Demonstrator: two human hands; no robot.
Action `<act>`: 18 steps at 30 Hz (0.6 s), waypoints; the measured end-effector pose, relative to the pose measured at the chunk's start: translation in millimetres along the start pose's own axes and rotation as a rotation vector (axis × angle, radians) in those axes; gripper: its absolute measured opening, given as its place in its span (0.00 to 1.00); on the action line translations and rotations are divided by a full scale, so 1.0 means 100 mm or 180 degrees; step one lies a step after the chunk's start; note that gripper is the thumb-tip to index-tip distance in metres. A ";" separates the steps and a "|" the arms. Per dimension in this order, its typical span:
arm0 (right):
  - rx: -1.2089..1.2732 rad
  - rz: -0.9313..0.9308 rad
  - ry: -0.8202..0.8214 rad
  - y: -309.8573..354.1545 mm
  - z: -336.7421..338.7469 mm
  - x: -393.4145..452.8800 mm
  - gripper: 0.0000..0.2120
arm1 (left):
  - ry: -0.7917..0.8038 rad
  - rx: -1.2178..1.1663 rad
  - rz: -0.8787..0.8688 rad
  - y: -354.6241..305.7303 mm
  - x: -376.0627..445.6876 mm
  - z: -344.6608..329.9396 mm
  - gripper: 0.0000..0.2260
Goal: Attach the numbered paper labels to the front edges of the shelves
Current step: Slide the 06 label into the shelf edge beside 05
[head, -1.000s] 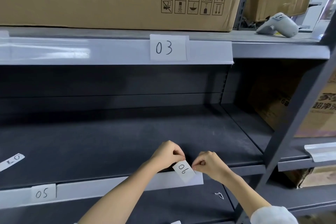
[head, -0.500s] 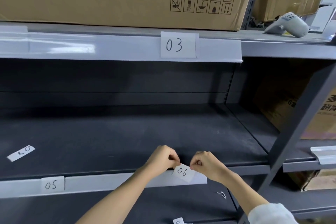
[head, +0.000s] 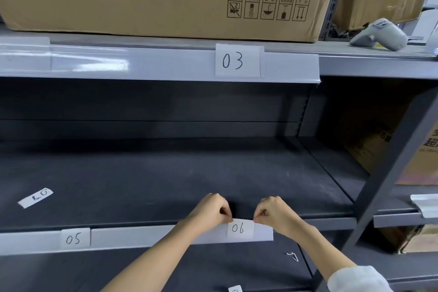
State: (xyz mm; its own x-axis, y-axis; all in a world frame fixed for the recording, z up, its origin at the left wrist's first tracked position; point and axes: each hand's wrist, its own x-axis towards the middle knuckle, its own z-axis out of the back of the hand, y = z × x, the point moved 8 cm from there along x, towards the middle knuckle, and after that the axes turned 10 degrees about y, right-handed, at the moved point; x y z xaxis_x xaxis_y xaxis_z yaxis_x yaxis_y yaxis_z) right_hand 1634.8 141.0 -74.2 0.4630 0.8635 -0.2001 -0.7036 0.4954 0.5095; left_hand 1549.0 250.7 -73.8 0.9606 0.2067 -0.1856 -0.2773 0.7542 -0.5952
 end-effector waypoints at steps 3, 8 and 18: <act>-0.0061 0.0059 -0.0036 0.01 -0.01 -0.01 0.07 | 0.0060 0.0025 0.0038 0.01 0.00 0.00 0.05; -0.0163 0.0119 -0.0050 0.02 -0.04 -0.01 0.09 | 0.0184 0.0149 0.0117 0.00 0.01 -0.02 0.05; -0.0256 0.0139 0.0035 0.06 -0.05 0.01 0.09 | 0.0363 0.0483 0.0030 -0.07 0.00 -0.04 0.05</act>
State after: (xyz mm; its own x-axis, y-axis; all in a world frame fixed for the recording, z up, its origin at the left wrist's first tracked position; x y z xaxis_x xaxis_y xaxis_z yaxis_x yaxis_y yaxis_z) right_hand 1628.9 145.5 -75.5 0.4254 0.8851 -0.1886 -0.7642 0.4630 0.4491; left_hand 1550.9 242.8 -73.0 0.9475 0.1486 -0.2832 -0.2722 0.8397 -0.4699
